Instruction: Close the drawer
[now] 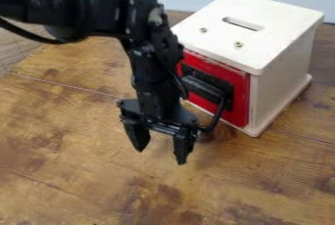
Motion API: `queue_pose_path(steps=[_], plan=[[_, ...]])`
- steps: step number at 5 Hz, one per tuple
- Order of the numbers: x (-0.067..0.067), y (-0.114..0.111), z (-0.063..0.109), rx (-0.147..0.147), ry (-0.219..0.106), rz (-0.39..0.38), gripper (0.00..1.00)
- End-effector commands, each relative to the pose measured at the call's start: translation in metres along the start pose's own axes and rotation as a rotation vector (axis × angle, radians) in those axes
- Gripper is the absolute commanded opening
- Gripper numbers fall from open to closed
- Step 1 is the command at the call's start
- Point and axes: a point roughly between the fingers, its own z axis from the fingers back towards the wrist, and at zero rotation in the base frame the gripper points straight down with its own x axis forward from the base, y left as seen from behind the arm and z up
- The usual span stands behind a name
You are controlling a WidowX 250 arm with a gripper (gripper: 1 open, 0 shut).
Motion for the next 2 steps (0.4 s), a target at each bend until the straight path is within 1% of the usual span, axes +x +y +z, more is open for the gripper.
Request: queue_pose_path(steps=[1,2], plan=[[0.0184,-0.0001,0.0200,-0.022,-0.073,-0.048,1.00],[0.0252,0.0054,0.0181,-0.027,-0.067,-0.083,1.00]])
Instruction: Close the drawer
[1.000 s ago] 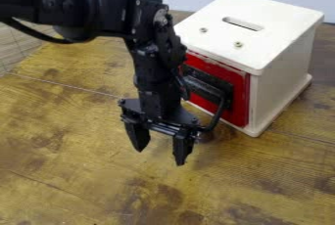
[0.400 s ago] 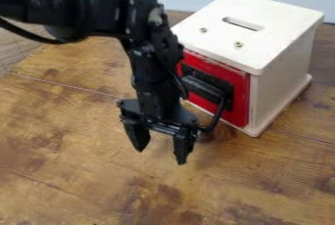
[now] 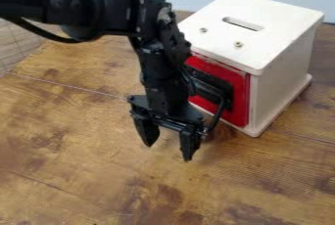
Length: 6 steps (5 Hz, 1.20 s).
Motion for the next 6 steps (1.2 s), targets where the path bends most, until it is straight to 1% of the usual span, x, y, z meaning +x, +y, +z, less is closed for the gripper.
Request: queue_pose_path(steps=[1,2,4,6], plan=[[0.014,0.007,0.028,-0.003,-0.063,0.048,1.00],[0.016,0.007,0.034,-0.004,-0.061,0.085,1.00],[0.014,0.001,0.026,-0.013,-0.047,-0.014,1.00],[0.010,-0.010,0.016,-0.013,-0.040,-0.014,1.00]])
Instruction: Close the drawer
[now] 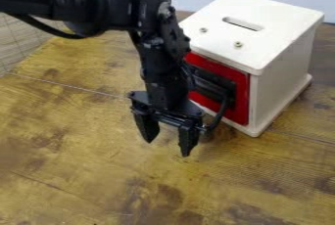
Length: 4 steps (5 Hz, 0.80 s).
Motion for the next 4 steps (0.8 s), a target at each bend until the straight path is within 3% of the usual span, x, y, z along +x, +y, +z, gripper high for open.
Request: queue_pose_path(steps=[1,2,4], plan=[[0.003,-0.011,0.013,-0.008,-0.044,-0.077,1.00],[0.000,-0.010,0.016,-0.008,-0.041,-0.132,1.00],[-0.019,-0.001,0.034,0.006,-0.061,-0.123,1.00]])
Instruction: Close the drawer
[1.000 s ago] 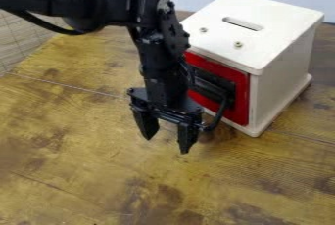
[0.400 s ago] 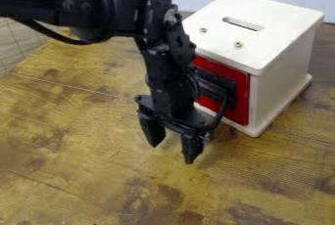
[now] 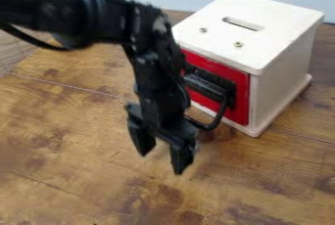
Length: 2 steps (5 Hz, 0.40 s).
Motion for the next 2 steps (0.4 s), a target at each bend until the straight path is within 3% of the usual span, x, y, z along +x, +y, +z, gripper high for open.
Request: queue_pose_path(steps=[1,2], plan=[[0.006,-0.008,0.050,0.008,-0.093,-0.062,1.00],[0.014,0.003,0.063,0.028,-0.108,0.024,1.00]])
